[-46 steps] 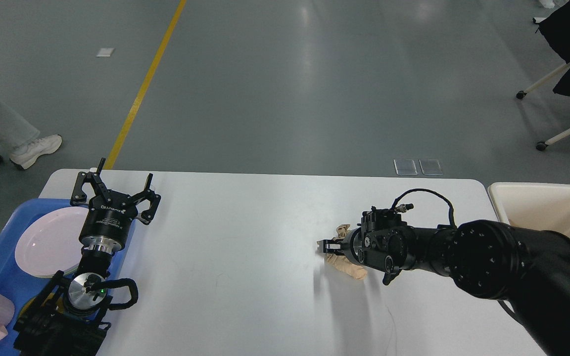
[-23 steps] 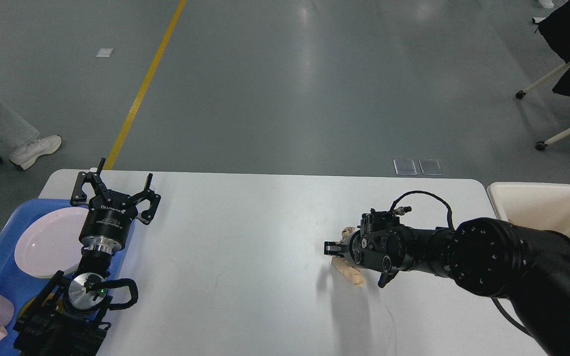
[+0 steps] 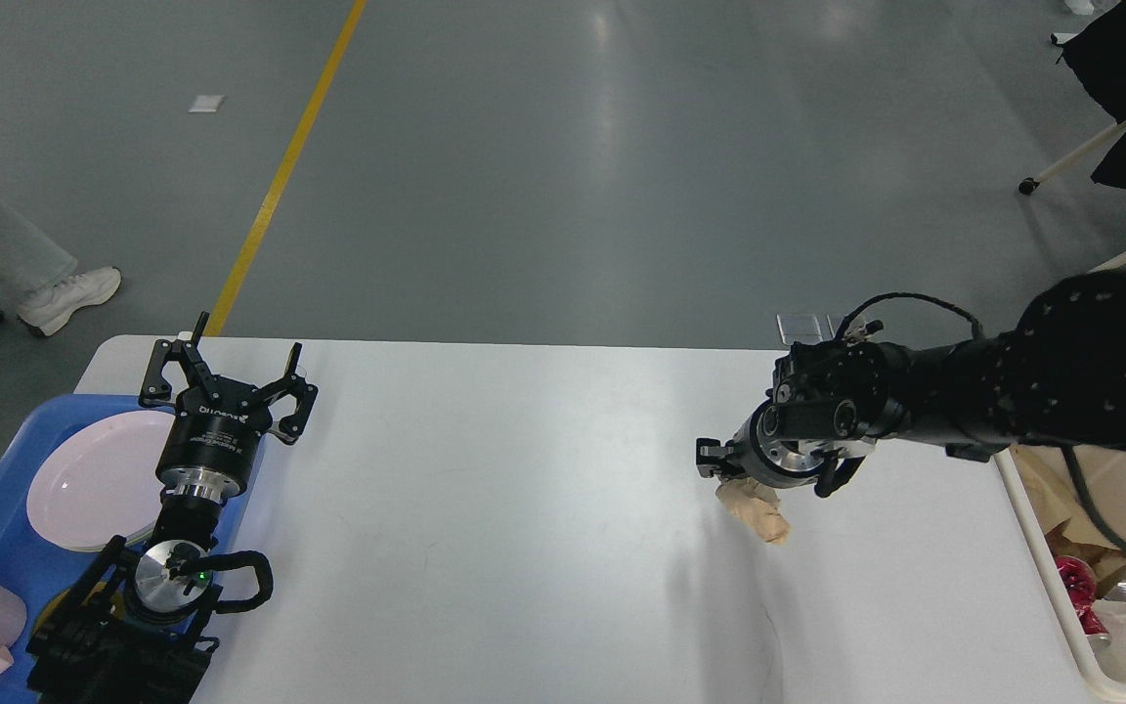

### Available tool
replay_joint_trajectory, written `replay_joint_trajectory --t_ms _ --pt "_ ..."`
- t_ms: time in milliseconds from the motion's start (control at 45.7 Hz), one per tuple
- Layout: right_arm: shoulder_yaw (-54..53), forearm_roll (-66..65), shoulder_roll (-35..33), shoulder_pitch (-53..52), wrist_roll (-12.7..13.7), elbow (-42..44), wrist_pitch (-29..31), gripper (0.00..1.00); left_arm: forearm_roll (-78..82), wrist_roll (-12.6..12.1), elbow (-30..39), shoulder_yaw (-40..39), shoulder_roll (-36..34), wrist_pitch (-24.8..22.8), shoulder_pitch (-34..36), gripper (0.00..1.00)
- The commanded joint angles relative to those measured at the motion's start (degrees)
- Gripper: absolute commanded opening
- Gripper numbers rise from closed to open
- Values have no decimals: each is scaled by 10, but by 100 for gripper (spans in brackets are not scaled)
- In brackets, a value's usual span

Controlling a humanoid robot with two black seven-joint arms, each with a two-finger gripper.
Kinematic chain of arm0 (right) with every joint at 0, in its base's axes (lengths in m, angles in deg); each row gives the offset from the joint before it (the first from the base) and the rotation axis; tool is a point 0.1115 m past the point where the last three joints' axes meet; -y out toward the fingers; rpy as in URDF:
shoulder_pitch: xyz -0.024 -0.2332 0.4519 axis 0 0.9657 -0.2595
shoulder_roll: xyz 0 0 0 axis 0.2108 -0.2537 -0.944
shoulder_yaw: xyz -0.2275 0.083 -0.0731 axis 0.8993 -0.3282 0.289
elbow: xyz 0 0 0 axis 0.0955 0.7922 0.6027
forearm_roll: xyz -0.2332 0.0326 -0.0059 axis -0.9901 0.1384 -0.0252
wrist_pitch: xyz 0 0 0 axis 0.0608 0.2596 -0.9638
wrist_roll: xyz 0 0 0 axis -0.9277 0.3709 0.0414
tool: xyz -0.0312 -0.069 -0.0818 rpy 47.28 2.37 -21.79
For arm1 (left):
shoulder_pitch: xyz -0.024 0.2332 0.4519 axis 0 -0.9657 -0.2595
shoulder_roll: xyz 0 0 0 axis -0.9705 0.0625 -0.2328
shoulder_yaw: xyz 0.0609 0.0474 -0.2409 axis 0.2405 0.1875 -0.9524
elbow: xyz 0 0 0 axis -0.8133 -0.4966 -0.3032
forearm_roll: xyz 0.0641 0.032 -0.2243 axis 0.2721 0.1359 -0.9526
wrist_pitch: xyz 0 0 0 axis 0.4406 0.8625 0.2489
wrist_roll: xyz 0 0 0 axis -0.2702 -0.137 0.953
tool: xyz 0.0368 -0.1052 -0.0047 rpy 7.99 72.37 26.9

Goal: Tidy desktop
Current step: 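Grasp the crumpled paper with the right gripper and lift, then carry the crumpled paper over the bin and drop it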

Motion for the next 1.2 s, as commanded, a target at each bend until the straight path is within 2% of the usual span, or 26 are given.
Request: replay_joint_trajectory --t_ms 0,110,175,219,307,350,372,416,526,613,789,854,964,1073,1183 --pt "40 3 -42 -115 0 -115 30 0 0 0 0 0 0 0 0 96" --pt "76 20 -58 -234 -10 -220 56 0 0 0 0 0 -1 0 0 96" --pt "102 37 -64 -302 -26 -272 77 0 -1 0 0 0 -1 0 0 96" --pt "123 45 -66 -346 -59 -299 99 0 0 0 0 0 -1 0 0 96" --pt "178 48 -72 -407 -160 -331 168 0 0 0 0 0 -1 0 0 96" --pt "214 48 -70 -427 -201 -338 195 0 0 1 0 0 -1 0 0 96" --pt "239 48 -67 -435 -217 -345 204 0 0 1 0 0 -1 0 0 96" --pt "270 47 -63 -441 -229 -358 205 0 0 1 0 0 -1 0 0 96" --pt "324 46 -61 -451 -244 -369 206 0 0 1 0 0 -1 0 0 96" --pt "348 45 -66 -451 -244 -368 202 0 -1 1 0 0 -1 0 0 96" --pt "381 44 -125 -419 -236 -355 132 0 0 1 0 0 -1 0 -1 96" --pt "390 39 -166 -393 -235 -340 110 0 0 0 0 0 -1 0 0 97" --pt "389 28 -257 -316 -230 -261 100 0 0 1 0 0 -1 0 0 96" --pt "372 25 -325 -206 -222 -138 99 0 0 0 0 0 -1 0 0 96" --pt "304 22 -379 -68 -219 -9 99 0 -1 1 0 0 -1 0 0 96"
